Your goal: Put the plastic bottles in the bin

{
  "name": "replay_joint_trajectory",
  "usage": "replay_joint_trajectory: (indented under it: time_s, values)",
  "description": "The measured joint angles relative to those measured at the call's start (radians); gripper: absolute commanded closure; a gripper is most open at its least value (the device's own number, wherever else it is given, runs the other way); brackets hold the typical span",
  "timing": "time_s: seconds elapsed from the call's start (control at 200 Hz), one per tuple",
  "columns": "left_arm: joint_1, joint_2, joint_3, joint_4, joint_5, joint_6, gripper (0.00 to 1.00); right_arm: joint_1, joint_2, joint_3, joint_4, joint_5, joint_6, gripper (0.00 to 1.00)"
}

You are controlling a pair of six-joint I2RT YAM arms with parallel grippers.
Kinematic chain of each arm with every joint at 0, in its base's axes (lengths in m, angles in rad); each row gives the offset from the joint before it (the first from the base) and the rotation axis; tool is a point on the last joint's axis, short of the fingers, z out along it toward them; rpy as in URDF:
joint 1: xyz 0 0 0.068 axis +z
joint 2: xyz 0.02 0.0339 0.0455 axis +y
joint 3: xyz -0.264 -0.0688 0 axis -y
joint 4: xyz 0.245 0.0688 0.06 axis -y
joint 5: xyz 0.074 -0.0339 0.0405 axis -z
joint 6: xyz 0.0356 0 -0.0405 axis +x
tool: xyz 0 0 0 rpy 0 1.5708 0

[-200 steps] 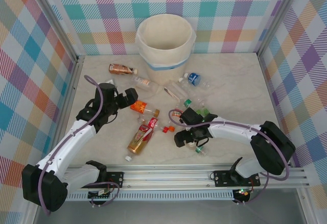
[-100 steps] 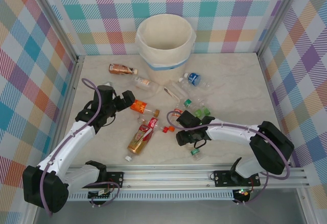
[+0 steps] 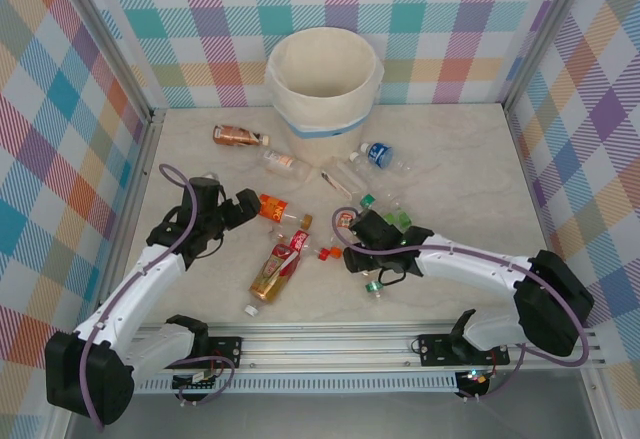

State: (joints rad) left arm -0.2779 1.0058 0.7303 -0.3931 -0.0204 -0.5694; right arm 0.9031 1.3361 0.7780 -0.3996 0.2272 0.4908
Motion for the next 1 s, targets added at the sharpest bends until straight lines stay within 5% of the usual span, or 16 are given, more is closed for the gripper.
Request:
replay_joint_trajectory:
  time_s: [0.46, 1.0]
  values:
    - [0.016, -0.040, -0.034, -0.012, 0.005, -0.021, 0.00, 0.000, 0.169, 0.224, 0.402, 0.043, -0.010, 0.51]
    - [0.021, -0.071, -0.055, -0.045, 0.037, -0.018, 0.00, -0.034, 0.433, 0.838, 0.623, 0.044, -0.372, 0.52]
